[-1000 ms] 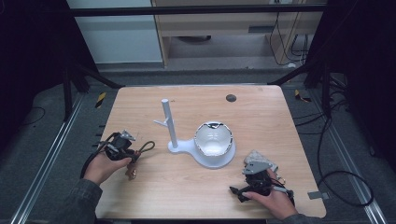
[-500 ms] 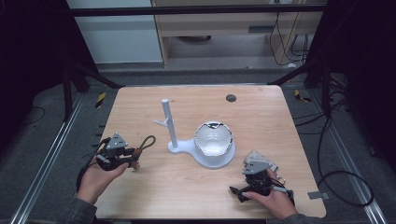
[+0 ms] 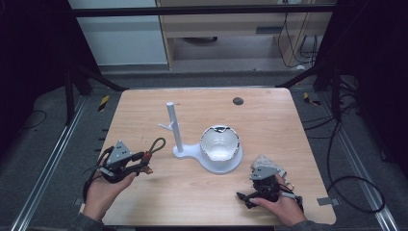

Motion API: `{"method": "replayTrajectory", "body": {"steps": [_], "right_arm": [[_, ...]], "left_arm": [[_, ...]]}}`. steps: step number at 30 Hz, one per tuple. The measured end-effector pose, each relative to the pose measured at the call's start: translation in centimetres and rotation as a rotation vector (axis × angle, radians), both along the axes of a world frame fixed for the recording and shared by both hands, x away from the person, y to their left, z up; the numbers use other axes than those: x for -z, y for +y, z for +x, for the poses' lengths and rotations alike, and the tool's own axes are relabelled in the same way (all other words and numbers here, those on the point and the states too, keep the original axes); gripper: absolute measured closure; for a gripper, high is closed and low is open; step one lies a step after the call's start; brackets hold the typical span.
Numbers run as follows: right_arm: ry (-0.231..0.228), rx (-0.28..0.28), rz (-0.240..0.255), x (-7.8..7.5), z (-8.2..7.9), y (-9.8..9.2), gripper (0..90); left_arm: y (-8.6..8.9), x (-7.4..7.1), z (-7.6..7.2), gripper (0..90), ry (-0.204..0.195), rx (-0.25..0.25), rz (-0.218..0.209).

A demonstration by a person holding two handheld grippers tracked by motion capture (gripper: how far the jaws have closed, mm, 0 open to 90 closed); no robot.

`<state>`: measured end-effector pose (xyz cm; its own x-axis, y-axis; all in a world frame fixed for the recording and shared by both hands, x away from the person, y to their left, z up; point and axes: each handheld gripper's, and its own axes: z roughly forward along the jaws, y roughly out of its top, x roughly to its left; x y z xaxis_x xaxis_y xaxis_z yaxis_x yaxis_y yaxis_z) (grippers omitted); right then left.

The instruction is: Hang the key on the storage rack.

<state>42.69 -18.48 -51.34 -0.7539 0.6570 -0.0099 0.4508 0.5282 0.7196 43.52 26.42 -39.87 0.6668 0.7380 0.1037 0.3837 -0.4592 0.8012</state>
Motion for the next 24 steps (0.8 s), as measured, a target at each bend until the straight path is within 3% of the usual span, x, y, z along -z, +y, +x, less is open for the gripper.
{"method": "replayTrajectory", "body": {"steps": [12, 24], "right_arm": [[0.001, 0.001, 0.0, 0.0, 0.0, 0.0, 0.2], [0.001, 0.001, 0.0, 0.0, 0.0, 0.0, 0.2]], "left_arm": [[-1.2, -0.9, -1.9, 65.8, -0.07, 0.021, -0.06], [-1.9, -1.6, -2.4, 65.8, -0.09, 0.034, -0.108]]}}
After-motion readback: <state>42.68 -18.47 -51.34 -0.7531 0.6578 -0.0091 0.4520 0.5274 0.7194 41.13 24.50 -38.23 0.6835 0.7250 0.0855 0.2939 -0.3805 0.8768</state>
